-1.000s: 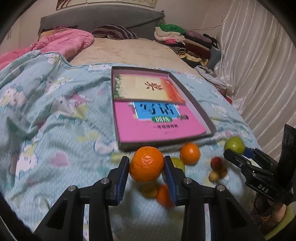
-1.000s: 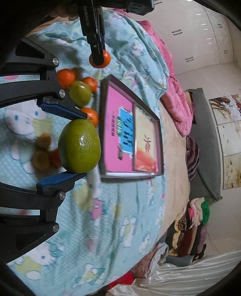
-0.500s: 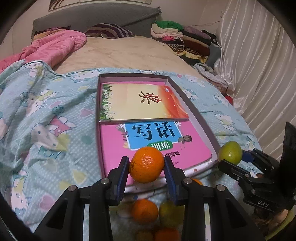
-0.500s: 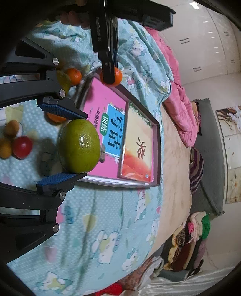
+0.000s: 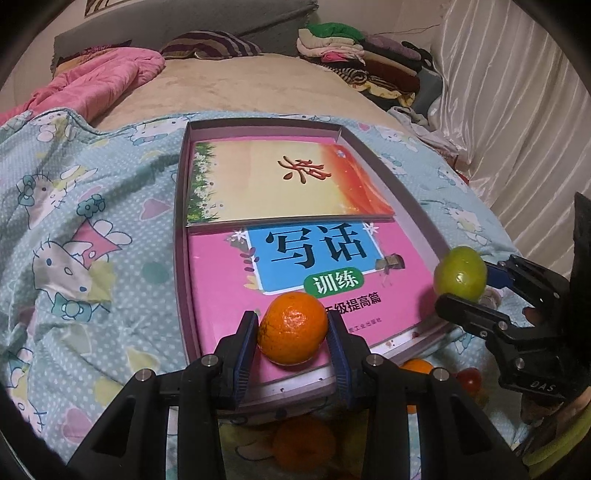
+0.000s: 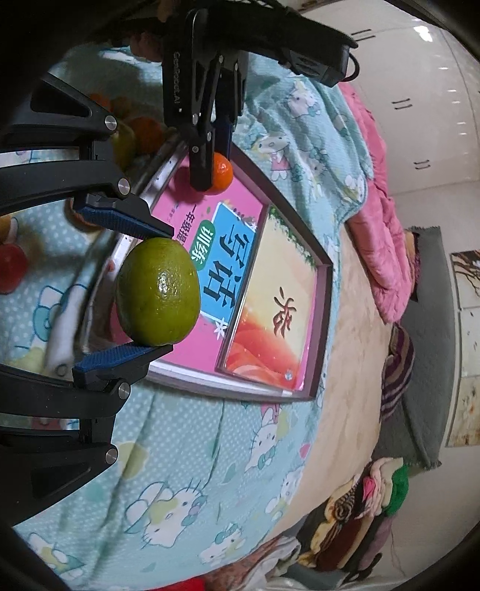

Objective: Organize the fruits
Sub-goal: 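Carry the mandarin and green citrus into the tray and release both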

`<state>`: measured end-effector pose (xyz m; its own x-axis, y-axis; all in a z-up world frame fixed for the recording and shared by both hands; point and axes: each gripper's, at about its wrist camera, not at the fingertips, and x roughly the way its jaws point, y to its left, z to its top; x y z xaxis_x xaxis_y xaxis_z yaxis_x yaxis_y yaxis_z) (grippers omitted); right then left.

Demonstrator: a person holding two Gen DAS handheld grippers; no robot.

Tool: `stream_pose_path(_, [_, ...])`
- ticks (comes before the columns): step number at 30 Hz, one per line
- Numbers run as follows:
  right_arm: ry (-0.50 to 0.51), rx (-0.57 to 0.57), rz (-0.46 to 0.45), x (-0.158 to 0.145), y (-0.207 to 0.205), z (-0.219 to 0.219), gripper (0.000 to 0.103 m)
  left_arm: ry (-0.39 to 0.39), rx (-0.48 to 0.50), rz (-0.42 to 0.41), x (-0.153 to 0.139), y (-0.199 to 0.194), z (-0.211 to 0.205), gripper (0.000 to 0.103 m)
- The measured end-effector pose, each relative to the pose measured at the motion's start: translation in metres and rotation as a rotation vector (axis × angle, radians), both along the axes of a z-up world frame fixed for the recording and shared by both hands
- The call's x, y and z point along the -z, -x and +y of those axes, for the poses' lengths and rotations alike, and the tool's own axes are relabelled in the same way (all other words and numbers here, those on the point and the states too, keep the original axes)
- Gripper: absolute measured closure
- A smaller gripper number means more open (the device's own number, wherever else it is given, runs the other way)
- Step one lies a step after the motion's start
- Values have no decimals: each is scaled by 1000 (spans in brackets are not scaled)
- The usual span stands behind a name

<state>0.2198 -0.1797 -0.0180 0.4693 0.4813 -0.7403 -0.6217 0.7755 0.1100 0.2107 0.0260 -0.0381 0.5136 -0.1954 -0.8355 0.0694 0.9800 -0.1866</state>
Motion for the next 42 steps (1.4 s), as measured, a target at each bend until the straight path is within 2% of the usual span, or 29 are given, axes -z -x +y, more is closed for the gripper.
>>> stream_pose_path(12, [34, -12, 55, 17, -15, 9, 48, -2, -3, -3, 2, -2, 2, 65])
stream_pose_path(26, [64, -16, 48, 21, -13, 13, 47, -9, -5, -8, 2, -2, 0, 65])
stream_pose_path(42, [21, 9, 9, 12, -3, 4, 42, -7, -14, -5, 3, -2, 1, 64])
